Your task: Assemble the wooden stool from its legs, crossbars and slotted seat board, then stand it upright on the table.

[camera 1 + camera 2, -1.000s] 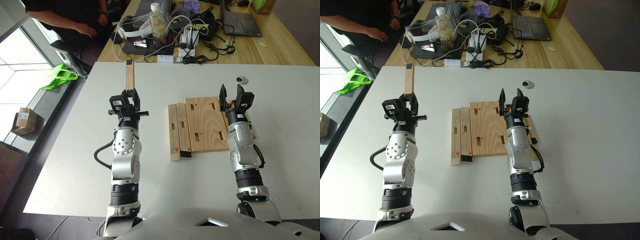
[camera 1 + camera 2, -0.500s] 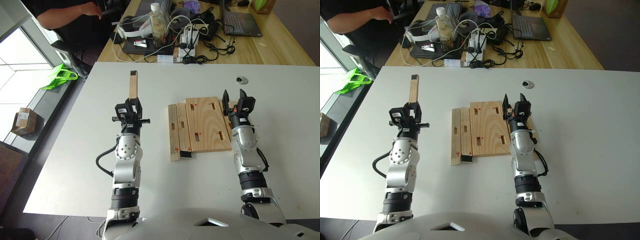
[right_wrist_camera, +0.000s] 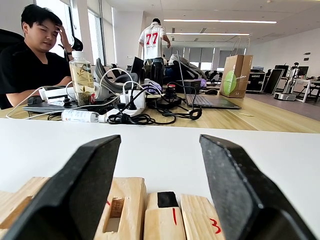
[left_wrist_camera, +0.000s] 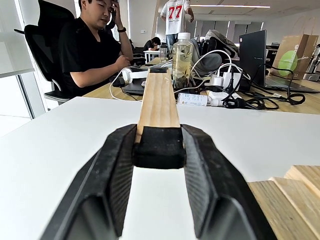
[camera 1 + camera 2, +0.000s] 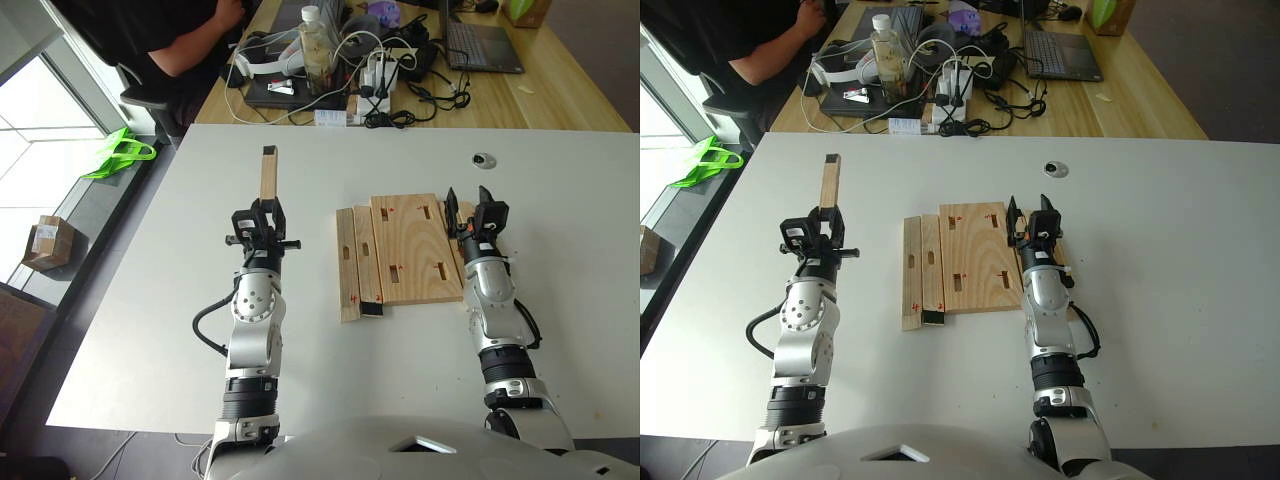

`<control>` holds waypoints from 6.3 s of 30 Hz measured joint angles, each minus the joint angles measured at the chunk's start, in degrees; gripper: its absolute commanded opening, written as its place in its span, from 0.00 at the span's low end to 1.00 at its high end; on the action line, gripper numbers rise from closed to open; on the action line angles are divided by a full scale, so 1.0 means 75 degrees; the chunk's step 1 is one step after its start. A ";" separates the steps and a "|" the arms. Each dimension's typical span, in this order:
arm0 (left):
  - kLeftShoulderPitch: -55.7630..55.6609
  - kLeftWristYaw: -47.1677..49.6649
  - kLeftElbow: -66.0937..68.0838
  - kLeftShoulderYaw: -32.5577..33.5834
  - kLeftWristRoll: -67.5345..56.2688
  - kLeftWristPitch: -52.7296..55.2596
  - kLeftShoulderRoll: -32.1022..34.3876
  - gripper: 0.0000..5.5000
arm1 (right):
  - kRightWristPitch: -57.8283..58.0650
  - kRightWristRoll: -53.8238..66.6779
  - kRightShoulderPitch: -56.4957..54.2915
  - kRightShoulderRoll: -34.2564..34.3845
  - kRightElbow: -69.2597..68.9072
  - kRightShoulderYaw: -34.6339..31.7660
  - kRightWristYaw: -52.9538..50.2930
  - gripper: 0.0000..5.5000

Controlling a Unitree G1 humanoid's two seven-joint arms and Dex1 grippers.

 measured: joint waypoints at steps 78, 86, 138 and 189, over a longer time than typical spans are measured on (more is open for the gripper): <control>-0.1134 -0.0477 -0.0830 -0.0431 -0.0080 0.2431 0.0426 0.29 | 0.0178 0.0103 0.0102 0.0105 -0.0359 0.0236 0.0360 0.55; -0.1045 -0.0282 -0.0629 -0.0134 -0.0148 0.1754 0.0334 0.29 | 0.0403 0.0433 0.0002 0.0085 -0.0094 -0.0097 0.0233 0.55; -0.0854 0.0193 0.1459 0.0573 -0.0674 -0.0357 -0.0283 0.25 | 0.1574 0.0439 -0.0366 0.0185 0.0465 0.0020 0.0257 0.54; -0.1495 -0.0675 -0.0602 -0.1206 0.0297 0.7181 0.0673 0.37 | 0.1315 -0.0114 -0.0099 0.0181 -0.0065 0.0226 -0.0374 0.77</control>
